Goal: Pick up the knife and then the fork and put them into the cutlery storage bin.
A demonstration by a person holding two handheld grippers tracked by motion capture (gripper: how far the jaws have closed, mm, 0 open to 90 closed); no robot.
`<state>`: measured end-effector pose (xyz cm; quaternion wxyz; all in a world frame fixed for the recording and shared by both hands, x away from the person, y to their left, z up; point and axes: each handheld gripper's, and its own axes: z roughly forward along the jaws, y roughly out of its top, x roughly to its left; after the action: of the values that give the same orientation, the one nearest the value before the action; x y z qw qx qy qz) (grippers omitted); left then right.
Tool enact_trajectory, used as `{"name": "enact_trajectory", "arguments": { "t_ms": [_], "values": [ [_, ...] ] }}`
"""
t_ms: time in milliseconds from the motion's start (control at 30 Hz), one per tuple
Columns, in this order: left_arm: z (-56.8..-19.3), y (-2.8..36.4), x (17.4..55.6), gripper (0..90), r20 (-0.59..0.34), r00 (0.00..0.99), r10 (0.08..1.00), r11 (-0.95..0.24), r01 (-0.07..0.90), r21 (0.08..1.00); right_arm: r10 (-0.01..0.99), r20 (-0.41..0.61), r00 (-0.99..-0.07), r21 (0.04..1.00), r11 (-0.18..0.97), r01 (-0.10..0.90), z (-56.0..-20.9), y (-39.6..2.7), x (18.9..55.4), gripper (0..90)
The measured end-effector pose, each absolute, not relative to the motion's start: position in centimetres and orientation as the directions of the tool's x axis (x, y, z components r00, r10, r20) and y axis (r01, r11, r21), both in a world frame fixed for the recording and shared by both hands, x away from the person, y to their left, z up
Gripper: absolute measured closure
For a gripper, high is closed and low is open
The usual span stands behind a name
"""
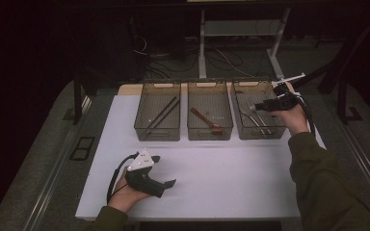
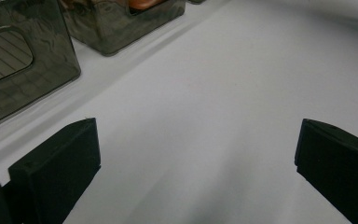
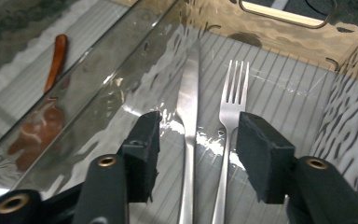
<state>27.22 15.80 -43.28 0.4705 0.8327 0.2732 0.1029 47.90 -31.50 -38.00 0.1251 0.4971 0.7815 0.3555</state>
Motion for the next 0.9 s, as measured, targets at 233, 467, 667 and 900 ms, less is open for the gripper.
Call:
{"name": "enact_trajectory", "arguments": {
  "t_ms": [233, 467, 667, 900],
  "values": [
    [-43.3, 15.8, 27.3, 0.0, -0.088, 0.829, 0.552, -0.41, 0.362, 0.837, 0.839, 0.174, -0.516, 0.736, 0.237, 0.634, -37.1, -31.8, 45.7, 40.1],
    [-43.3, 15.7, 27.3, 0.0, -0.089, 0.832, 0.548, -0.416, 0.363, 0.833, 0.806, 0.159, -0.57, 0.783, 0.249, 0.57, -36.2, -31.8, 42.6, 36.6],
    [-43.3, 15.7, 27.3, 0.0, -0.098, 0.832, 0.546, -0.417, 0.372, 0.829, 0.771, 0.148, -0.62, 0.808, 0.267, 0.525, -36.3, -31.6, 39.8, 32.3],
    [-43.3, 15.7, 27.3, 0.0, -0.105, 0.831, 0.547, -0.413, 0.377, 0.829, 0.741, 0.16, -0.653, 0.832, 0.254, 0.492, -36.8, -31.2, 36.9, 28.8]
  ]
}}
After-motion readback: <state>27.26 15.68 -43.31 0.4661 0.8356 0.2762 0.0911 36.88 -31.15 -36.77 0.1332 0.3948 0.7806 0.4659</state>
